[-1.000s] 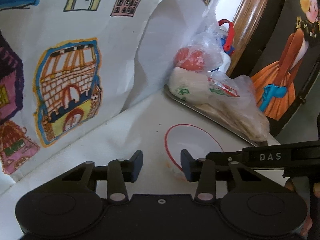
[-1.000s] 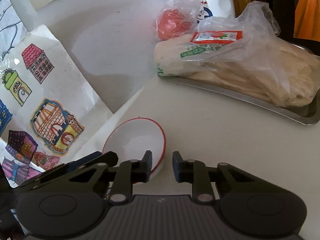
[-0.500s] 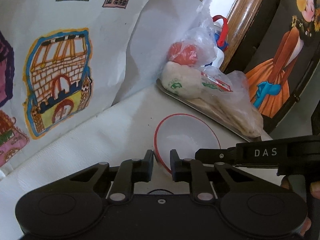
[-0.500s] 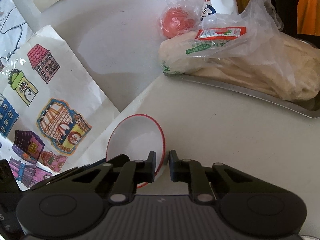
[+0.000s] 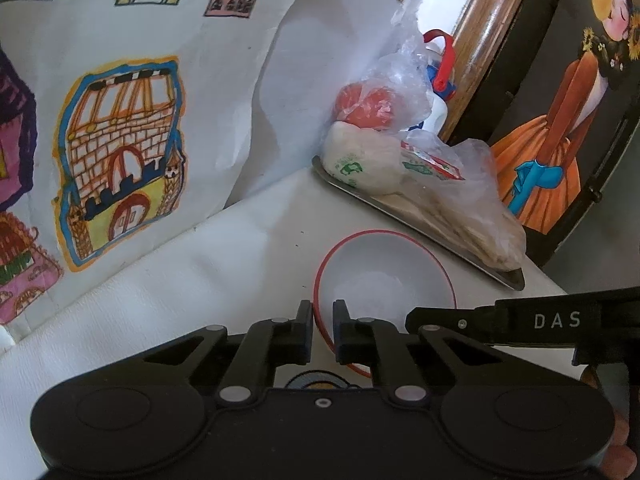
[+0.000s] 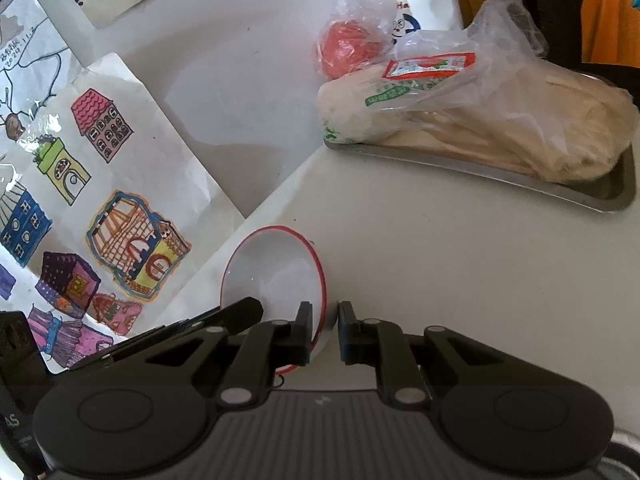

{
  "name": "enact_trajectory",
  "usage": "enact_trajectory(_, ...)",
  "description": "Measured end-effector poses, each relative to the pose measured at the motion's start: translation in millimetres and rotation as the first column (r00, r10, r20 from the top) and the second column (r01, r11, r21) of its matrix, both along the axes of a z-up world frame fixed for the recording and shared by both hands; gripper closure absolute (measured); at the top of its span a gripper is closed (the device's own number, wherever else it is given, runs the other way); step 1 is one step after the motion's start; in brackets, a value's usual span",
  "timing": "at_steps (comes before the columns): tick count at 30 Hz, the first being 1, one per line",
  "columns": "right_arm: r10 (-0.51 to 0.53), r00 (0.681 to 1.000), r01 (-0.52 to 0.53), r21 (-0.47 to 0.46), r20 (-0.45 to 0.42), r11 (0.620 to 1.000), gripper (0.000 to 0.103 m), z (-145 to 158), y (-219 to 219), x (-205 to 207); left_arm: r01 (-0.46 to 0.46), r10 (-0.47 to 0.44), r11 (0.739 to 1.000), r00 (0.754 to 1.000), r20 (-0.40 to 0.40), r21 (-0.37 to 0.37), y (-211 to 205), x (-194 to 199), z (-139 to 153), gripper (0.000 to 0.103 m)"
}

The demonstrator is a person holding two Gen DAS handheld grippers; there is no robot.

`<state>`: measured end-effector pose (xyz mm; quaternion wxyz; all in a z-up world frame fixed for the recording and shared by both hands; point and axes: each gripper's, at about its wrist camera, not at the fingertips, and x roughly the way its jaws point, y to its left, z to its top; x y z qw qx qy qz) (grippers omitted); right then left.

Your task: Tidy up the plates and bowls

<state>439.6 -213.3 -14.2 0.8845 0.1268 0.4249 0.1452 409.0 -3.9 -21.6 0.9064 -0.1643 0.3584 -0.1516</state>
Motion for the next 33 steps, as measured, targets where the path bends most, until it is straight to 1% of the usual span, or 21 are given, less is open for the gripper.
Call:
enact_trajectory(5, -0.003, 1.0, 0.003, 0.007, 0.012, 1.0, 0.089, 10, -7, -19, 0.01, -0.011, 1.0, 1.0, 0.024, 0.022, -7, -12, 11, 0.093)
enact_trajectory(10, 0.0, 0.999, -0.001, 0.017, 0.043, 1.0, 0.089, 27, -14, -48, 0.014, -0.014, 1.0, 1.0, 0.004, -0.015, -8, -34, 21, 0.093)
enact_trajectory(13, 0.007, 0.998, -0.008, 0.017, 0.062, 1.0, 0.089, 38, -14, -69, 0.018, -0.018, 1.0, 1.0, 0.016, -0.024, -7, -52, 32, 0.093)
enact_trajectory(21, 0.013, 0.994, -0.017, 0.037, 0.106, 0.999, 0.089, 63, -17, -134, 0.034, -0.034, 0.999, 0.997, 0.072, -0.004, -4, -111, 65, 0.093)
enact_trajectory(28, 0.018, 0.99, -0.023, 0.035, 0.137, 0.999, 0.089, 77, -20, -188, 0.064, -0.066, 0.998, 0.991, 0.112, 0.022, -9, -164, 90, 0.093)
enact_trajectory(33, 0.02, 0.99, -0.027, 0.044, 0.141, 0.999, 0.088, 82, -21, -218, 0.088, -0.09, 0.996, 0.988, 0.127, 0.021, -8, -193, 98, 0.093)
